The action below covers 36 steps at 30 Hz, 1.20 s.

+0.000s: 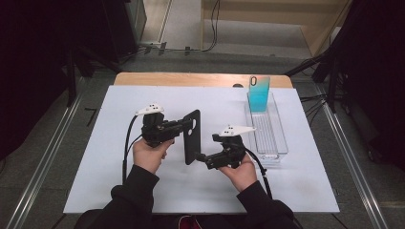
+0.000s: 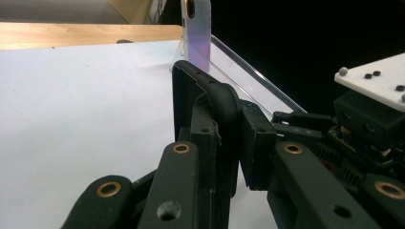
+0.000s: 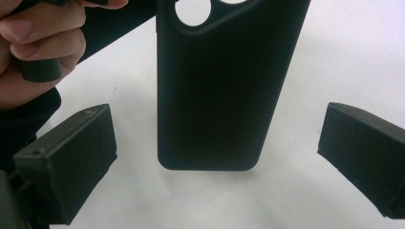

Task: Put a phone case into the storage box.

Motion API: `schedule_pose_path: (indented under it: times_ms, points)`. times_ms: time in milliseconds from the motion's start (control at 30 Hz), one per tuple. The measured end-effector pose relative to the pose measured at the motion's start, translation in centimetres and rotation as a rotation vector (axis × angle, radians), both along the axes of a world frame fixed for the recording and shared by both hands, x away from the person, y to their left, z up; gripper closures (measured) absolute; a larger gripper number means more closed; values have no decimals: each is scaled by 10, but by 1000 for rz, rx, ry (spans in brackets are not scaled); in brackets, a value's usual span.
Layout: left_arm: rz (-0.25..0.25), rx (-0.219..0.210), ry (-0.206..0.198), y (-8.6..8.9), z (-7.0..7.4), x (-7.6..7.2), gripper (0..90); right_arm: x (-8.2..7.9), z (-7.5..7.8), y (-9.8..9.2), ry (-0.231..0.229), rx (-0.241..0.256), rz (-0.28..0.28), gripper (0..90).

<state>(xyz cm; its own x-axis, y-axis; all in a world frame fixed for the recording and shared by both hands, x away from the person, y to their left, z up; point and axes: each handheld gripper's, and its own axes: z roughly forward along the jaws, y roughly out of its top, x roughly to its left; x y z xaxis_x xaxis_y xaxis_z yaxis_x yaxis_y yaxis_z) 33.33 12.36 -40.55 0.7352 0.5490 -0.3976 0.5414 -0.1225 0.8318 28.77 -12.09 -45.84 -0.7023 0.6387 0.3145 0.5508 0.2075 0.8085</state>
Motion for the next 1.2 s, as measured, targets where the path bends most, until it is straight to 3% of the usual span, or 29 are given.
schedule_pose_path:
  times_ms: [500, 833, 1200]
  points:
    - [-32, 14, 2, -12, -1, -10, 786, 10, 12, -8, 0, 23, 27, 0]
    - [-33, 20, 4, -17, -1, -18, 786, 15, 14, -5, 12, 43, 20, 0]
    - [-37, 15, 13, -22, -3, -26, 785, 17, 13, 2, 22, 33, 0, 0]
